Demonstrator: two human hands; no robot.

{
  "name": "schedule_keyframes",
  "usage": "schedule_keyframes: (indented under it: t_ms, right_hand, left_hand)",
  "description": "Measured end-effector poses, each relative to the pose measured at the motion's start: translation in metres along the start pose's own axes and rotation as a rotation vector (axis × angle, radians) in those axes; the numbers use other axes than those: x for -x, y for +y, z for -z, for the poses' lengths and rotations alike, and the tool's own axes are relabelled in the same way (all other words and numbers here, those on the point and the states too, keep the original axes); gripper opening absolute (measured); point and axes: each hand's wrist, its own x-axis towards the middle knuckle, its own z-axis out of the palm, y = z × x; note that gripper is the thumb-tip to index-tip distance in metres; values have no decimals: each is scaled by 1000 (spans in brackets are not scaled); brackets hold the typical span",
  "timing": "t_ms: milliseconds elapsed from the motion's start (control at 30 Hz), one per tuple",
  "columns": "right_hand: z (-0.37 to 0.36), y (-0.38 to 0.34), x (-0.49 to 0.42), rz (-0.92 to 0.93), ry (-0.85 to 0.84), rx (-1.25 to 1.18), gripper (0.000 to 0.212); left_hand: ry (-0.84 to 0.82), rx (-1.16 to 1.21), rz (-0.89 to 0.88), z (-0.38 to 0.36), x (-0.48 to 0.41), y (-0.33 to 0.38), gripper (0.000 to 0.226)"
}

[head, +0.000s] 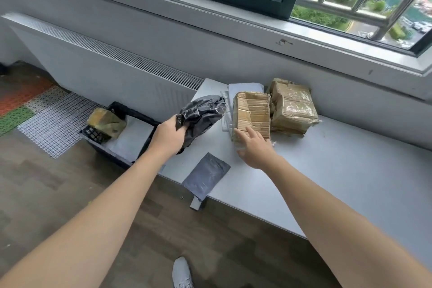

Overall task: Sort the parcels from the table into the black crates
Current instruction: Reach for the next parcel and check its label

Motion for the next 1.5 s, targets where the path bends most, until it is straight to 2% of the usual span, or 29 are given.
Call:
schedule_keyframes:
  t_ms: [167,267,367,567,700,900,1033,1167,1233,1333,1400,1500]
  right_hand:
    - [-19,-22,25,154,165,-59,61]
    - [-52,-31,35,337,-35,44,71]
    - [-87,-42,35,409,-195,221,83]
    - [-116,-29,48,258,-83,407,83]
    - [-121,12,70,137,5,312,60]
    - [-127,53,99,32,7,272,52]
    - [-122,75,122,31,209,357,27]
    - [-90,90,134,53,418,288,30]
    - [-62,97,137,56,454,199,31]
    - [-16,104,137,116,395,40,29]
    - [11,109,137,162,327,-26,28]
    - [46,111,139,115,353,-246,17]
  left_hand:
    - [-30,-148,-70,-17,18,-7,34]
    - [-32,-190,-46,-26,22,-19,40]
    - [-57,-233,-64,-34,24,-31,48]
    - [-145,-283,-136,-61,30,-51,56]
    - [-245,-456,-138,-97,43,-60,63]
    - [-343,-645,-70,-142,54,-62,80]
    - [-378,-704,-15,-151,60,-54,99]
    - [-383,-701,-65,-146,69,-25,111]
    - [-378,-623,-183,-144,72,0,104]
    - [-419,-351,-366,-143,73,49,78]
    - [-430,-192,-396,-139,74,82,59]
    - [-390,-22,-394,-132,77,121,27]
